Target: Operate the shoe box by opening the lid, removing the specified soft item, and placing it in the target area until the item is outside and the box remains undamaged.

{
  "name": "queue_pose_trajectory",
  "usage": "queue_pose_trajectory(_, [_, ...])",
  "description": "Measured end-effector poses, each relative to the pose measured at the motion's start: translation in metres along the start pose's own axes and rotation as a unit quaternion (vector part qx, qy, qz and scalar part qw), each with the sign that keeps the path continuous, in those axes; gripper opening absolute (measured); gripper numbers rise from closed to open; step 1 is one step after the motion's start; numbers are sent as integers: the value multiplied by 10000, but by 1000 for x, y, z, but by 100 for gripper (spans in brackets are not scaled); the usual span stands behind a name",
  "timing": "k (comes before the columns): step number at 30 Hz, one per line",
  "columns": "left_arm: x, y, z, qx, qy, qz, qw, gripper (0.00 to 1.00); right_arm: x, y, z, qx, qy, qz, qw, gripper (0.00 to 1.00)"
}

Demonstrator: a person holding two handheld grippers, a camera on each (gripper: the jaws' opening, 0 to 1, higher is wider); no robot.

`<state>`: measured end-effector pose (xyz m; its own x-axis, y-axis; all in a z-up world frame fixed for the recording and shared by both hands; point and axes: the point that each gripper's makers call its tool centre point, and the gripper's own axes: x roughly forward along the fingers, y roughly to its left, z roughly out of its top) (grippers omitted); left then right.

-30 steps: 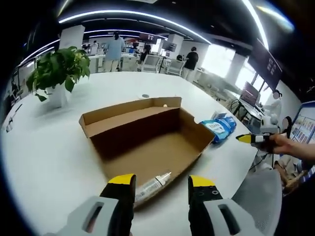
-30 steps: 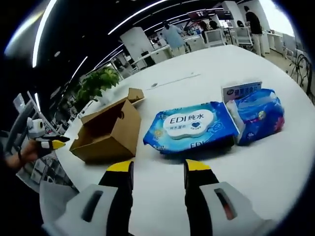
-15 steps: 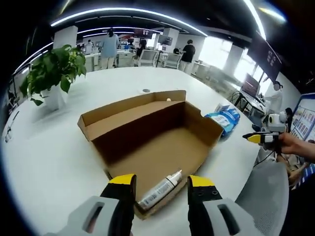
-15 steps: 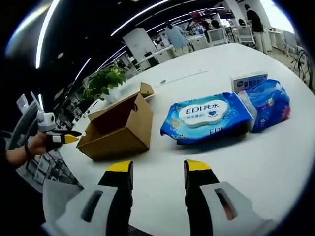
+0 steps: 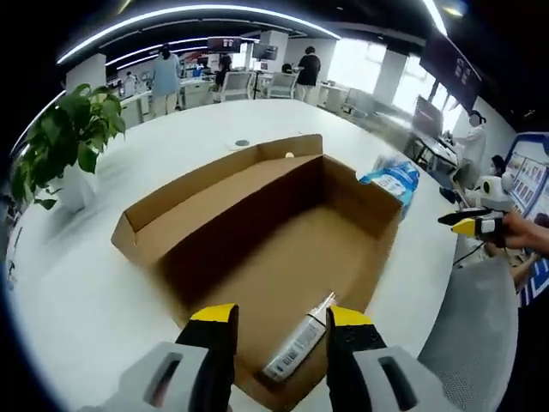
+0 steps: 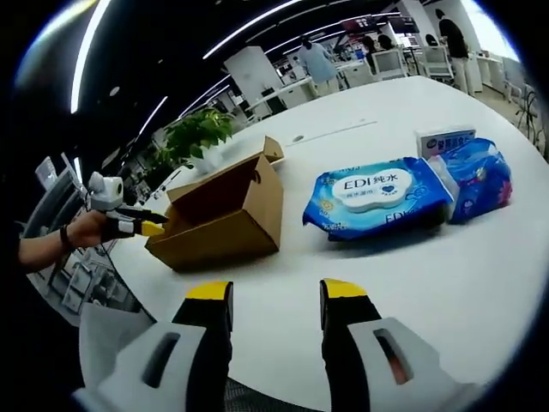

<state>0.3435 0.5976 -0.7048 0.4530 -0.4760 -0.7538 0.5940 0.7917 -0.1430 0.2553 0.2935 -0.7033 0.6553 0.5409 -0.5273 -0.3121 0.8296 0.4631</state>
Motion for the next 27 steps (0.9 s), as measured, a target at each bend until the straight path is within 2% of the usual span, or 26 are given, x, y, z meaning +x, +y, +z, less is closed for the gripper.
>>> queue_pose_trajectory(6, [11, 0, -3, 232, 196, -189, 9994, 41, -1, 5, -5, -12, 41, 23, 10000, 38])
queue_pose_trajectory(10, [19, 4, -12, 609, 487, -255, 9966, 42, 0, 7, -9, -49, 104, 44, 9999, 38])
queue_pose_trajectory(12, [21, 3, -12, 634, 522, -320, 9961, 42, 0, 9, -10, -66, 117, 55, 9999, 38])
queue_pose_trajectory(15, [24, 8, -12, 792, 549, -223, 9951, 42, -1, 8, -11, -67, 122, 49, 9999, 38])
queue_pose_trajectory(19, [30, 3, -14, 975, 626, -380, 9925, 42, -2, 7, -12, -23, 121, 10, 9999, 38])
queue_pose_trajectory(23, [31, -1, -18, 1295, 782, -491, 9873, 45, -4, 6, -14, -43, 139, -7, 9999, 38])
queue_pose_trajectory(24, [31, -1, -20, 1560, 861, -483, 9828, 45, -4, 6, -15, -41, 157, -10, 9999, 38])
queue_pose_trajectory(26, [32, -5, -20, 1841, 893, -518, 9775, 45, -5, 6, -16, -51, 177, -24, 9998, 39])
queue_pose_trajectory(27, [31, -9, -19, 1830, 869, -547, 9777, 45, -5, 6, -16, -48, 176, -28, 9998, 39])
